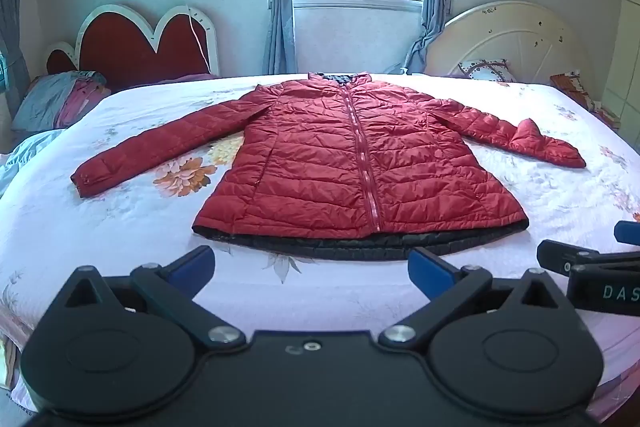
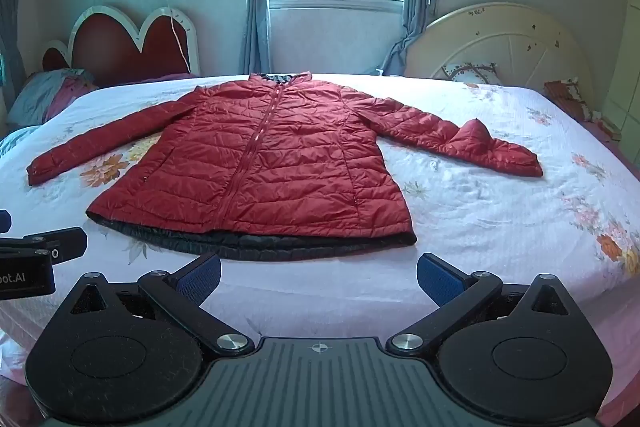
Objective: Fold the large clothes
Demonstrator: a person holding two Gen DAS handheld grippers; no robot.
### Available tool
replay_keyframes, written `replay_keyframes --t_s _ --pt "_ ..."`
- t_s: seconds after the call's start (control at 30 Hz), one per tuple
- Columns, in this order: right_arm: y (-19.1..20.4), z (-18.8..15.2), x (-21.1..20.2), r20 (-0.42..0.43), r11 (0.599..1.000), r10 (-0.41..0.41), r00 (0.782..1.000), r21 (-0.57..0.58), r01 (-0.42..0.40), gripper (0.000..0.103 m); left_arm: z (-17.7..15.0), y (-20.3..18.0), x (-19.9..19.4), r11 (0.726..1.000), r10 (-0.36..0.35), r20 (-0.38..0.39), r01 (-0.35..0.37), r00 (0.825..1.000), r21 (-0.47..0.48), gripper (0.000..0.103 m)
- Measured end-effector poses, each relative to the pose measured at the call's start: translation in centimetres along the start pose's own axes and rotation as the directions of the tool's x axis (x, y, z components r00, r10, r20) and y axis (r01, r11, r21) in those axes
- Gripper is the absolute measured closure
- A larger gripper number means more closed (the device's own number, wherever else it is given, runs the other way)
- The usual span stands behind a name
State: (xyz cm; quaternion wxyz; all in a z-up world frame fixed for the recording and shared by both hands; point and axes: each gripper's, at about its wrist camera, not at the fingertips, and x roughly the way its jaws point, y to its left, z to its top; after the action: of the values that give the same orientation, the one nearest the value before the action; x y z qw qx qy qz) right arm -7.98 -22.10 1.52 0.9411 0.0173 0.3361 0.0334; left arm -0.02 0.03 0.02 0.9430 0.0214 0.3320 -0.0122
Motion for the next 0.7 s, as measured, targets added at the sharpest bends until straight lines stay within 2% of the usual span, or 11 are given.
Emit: replay_keyframes --t_s 0.47,0.7 --pt "-0.1 0.4 0.0 0.007 1.000 -0.006 1.000 0.010 0.006 0.000 0.8 -0.3 -1.1 1.000 -0.001 0.005 0.001 1.000 0.007 0.000" --pt "-0.3 0.3 0.0 0.010 1.000 -0.004 1.000 0.009 0.004 0.000 0.4 -0.3 -0.3 1.000 -0.001 0.004 0.001 1.000 0.002 0.000"
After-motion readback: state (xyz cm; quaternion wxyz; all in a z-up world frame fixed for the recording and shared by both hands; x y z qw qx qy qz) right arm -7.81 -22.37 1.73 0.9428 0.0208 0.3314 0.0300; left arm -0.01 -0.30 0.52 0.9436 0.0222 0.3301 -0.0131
